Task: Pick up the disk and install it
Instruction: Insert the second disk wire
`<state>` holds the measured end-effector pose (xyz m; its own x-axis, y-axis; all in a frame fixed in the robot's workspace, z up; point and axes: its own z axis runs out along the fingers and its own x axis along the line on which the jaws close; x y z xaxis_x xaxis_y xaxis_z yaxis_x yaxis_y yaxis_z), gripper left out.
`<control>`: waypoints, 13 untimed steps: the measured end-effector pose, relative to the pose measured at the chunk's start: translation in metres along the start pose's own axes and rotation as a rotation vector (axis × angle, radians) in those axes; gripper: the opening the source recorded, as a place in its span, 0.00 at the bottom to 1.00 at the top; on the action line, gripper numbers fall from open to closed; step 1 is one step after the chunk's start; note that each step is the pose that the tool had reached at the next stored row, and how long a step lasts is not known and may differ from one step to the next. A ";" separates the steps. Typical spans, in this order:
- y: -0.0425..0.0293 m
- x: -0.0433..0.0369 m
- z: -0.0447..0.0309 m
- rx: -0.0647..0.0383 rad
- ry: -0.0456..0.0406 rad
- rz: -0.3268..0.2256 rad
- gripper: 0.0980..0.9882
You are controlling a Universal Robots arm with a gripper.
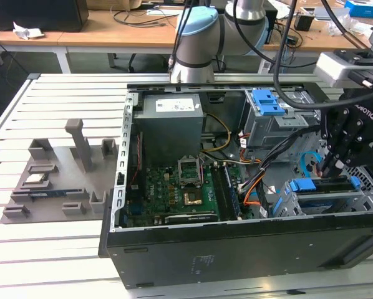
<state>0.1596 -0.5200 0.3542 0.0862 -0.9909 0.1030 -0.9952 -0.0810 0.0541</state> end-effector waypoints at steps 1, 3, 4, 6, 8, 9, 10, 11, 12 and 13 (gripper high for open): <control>-0.0005 0.0000 0.0010 0.000 0.0000 0.000 0.07; -0.0020 -0.0002 0.0041 0.000 -0.0013 0.000 0.07; -0.0028 -0.0002 0.0042 0.000 -0.0013 0.000 0.07; -0.0032 0.0006 0.0043 0.000 -0.0015 0.000 0.07; -0.0035 0.0048 0.0047 0.000 -0.0015 0.000 0.07; -0.0037 0.0064 0.0049 0.000 -0.0015 0.000 0.07; -0.0043 0.0073 0.0050 0.000 -0.0015 0.000 0.07; -0.0052 0.0078 0.0050 0.000 -0.0014 0.000 0.07; -0.0063 0.0079 0.0050 0.000 -0.0014 0.000 0.07; -0.0083 0.0081 0.0052 0.000 -0.0016 0.000 0.07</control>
<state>0.1683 -0.5279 0.3493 0.0862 -0.9911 0.1014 -0.9952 -0.0810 0.0543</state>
